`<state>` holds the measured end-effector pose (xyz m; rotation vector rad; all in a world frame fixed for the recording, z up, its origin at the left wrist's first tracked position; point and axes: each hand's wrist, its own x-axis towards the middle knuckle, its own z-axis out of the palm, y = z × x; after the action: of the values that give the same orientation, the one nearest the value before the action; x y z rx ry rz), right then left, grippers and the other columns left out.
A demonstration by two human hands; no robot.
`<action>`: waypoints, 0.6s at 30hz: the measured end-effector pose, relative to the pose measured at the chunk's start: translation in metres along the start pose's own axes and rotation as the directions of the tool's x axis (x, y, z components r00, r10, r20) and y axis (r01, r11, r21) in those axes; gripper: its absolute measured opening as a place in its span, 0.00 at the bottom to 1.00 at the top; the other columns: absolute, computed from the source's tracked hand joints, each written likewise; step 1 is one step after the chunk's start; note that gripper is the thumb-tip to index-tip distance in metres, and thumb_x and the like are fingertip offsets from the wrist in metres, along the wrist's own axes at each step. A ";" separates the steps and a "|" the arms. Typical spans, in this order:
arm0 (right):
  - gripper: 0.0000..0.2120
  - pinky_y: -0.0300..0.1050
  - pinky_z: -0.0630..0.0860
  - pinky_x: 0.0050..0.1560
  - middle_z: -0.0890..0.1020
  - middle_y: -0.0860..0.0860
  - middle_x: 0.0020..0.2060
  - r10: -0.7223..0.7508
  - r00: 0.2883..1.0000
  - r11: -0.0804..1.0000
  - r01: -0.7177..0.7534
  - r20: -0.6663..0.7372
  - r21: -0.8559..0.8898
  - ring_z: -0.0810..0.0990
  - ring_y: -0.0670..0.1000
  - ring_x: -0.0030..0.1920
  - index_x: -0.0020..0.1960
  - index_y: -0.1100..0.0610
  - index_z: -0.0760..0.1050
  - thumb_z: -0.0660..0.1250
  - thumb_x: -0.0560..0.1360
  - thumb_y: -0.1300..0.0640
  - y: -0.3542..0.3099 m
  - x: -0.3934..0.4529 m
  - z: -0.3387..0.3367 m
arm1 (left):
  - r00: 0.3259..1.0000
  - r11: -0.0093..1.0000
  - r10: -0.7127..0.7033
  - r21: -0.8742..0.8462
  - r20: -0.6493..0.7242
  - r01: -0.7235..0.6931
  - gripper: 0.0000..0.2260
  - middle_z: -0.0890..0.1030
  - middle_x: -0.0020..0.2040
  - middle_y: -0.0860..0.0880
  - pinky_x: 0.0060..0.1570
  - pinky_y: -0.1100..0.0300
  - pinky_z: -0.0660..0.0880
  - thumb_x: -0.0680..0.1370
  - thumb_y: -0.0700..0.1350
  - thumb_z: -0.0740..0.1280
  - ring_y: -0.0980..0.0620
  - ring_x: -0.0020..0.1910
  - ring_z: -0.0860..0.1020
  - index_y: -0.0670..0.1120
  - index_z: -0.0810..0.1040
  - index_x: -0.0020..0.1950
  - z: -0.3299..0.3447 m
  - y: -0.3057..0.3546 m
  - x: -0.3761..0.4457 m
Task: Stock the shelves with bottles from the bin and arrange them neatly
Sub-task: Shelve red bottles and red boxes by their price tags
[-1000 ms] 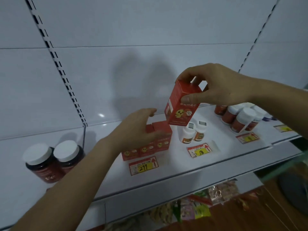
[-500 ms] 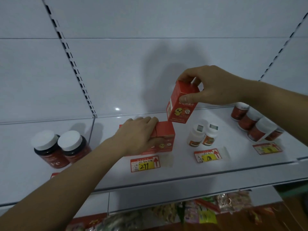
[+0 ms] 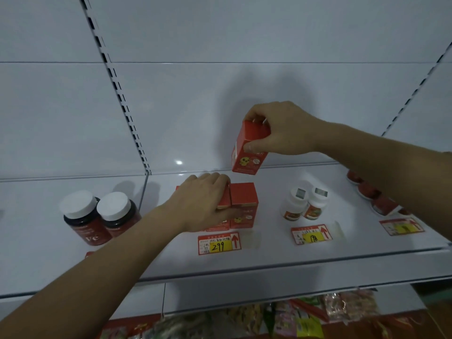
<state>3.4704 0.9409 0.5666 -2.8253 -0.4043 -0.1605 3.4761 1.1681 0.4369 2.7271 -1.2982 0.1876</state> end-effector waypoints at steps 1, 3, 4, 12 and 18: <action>0.27 0.44 0.77 0.53 0.81 0.49 0.55 0.009 1.000 1.000 -0.009 0.017 -0.007 0.79 0.50 0.51 0.64 0.54 0.76 0.76 0.70 0.43 -0.001 0.006 0.006 | 1.000 1.000 -0.006 0.016 -0.026 0.006 0.37 0.78 0.56 0.51 0.53 0.53 0.74 0.73 0.77 0.52 0.51 0.52 0.78 0.49 0.70 0.66 -0.003 0.000 -0.003; 0.27 0.44 0.76 0.53 0.81 0.50 0.56 0.024 0.997 0.999 -0.022 0.071 -0.031 0.78 0.50 0.52 0.64 0.55 0.77 0.77 0.70 0.44 -0.003 0.019 0.019 | 0.996 0.999 -0.036 0.022 -0.084 0.038 0.41 0.78 0.59 0.50 0.57 0.51 0.73 0.71 0.78 0.51 0.50 0.56 0.78 0.47 0.69 0.69 -0.010 -0.001 -0.012; 0.28 0.45 0.77 0.53 0.80 0.50 0.56 0.030 0.994 0.999 -0.025 0.108 -0.046 0.78 0.51 0.52 0.64 0.56 0.77 0.77 0.69 0.44 -0.005 0.024 0.027 | 0.993 0.998 -0.058 0.017 -0.106 0.060 0.42 0.78 0.61 0.50 0.58 0.50 0.73 0.71 0.78 0.52 0.49 0.57 0.77 0.47 0.69 0.70 -0.013 -0.003 -0.017; 0.30 0.42 0.75 0.48 0.81 0.48 0.51 0.094 0.929 0.995 -0.078 0.357 -0.058 0.80 0.49 0.49 0.62 0.56 0.79 0.81 0.66 0.43 -0.009 0.051 0.074 | 0.986 0.986 -0.167 -0.030 -0.028 0.166 0.35 0.76 0.58 0.52 0.54 0.53 0.74 0.72 0.76 0.57 0.52 0.55 0.73 0.51 0.68 0.66 0.000 -0.016 -0.035; 0.21 0.44 0.85 0.45 0.84 0.51 0.51 0.098 0.896 0.984 -0.153 0.434 0.093 0.85 0.51 0.46 0.59 0.57 0.80 0.75 0.74 0.45 -0.002 0.057 0.076 | 0.982 0.982 -0.181 -0.074 -0.058 0.176 0.31 0.76 0.56 0.53 0.52 0.53 0.76 0.73 0.73 0.61 0.52 0.53 0.72 0.51 0.69 0.64 0.007 -0.016 -0.034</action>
<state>3.5290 0.9800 0.5027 -2.7346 -0.3043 0.5062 3.4678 1.2035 0.4234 2.7354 -1.0170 0.2086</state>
